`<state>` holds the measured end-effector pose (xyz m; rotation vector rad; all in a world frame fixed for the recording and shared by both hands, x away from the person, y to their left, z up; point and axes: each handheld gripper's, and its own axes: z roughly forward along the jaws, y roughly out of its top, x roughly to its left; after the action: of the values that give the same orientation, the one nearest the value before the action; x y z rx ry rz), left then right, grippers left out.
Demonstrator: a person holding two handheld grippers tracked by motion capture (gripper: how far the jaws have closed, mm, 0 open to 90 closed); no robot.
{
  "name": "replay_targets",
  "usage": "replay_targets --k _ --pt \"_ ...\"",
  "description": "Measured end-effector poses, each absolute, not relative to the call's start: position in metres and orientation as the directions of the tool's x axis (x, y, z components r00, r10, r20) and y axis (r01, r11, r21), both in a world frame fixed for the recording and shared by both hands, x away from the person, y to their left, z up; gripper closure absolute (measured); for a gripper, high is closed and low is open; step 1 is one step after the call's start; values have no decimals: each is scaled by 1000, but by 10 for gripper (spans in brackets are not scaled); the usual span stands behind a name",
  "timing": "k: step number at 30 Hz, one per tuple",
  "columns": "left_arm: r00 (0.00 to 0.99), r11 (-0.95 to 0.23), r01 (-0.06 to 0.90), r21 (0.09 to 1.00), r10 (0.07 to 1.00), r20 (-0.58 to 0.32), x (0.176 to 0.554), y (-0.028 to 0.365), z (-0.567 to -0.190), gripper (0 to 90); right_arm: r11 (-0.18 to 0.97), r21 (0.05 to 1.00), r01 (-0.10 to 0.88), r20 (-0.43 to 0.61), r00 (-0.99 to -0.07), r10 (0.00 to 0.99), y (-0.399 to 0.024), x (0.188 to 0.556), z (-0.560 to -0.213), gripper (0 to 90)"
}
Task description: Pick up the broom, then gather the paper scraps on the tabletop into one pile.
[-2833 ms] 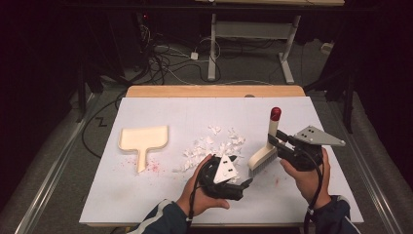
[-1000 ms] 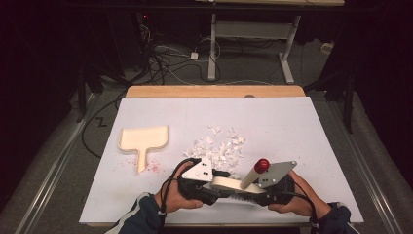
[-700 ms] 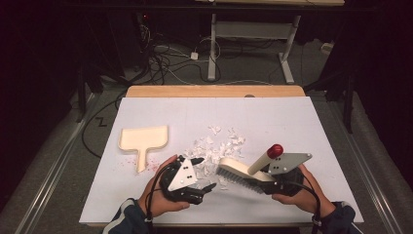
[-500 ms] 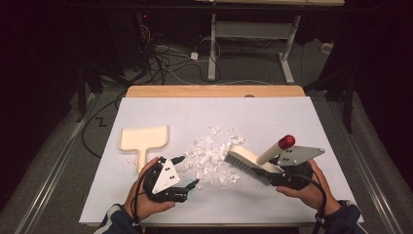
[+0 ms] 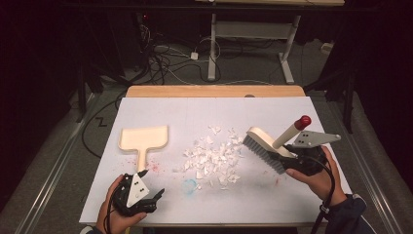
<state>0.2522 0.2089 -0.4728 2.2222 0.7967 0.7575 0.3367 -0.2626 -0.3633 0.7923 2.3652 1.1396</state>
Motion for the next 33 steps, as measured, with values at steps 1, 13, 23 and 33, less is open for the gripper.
replay_targets --k 1,13,23,33 --pt "643 -614 329 717 702 306 252 209 -474 203 505 799 328 -104 -752 651 -264 339 -364 675" --pt "634 -590 339 733 719 285 250 218 -474 193 510 781 361 -136 -698 703 -267 358 -374 676" --pt "645 -585 340 737 715 270 248 213 -474 193 539 763 357 -216 -645 733 -265 372 -381 676" --pt "648 -576 354 737 719 251 249 214 -475 193 602 716 353 -332 -586 739 -242 405 -396 677"
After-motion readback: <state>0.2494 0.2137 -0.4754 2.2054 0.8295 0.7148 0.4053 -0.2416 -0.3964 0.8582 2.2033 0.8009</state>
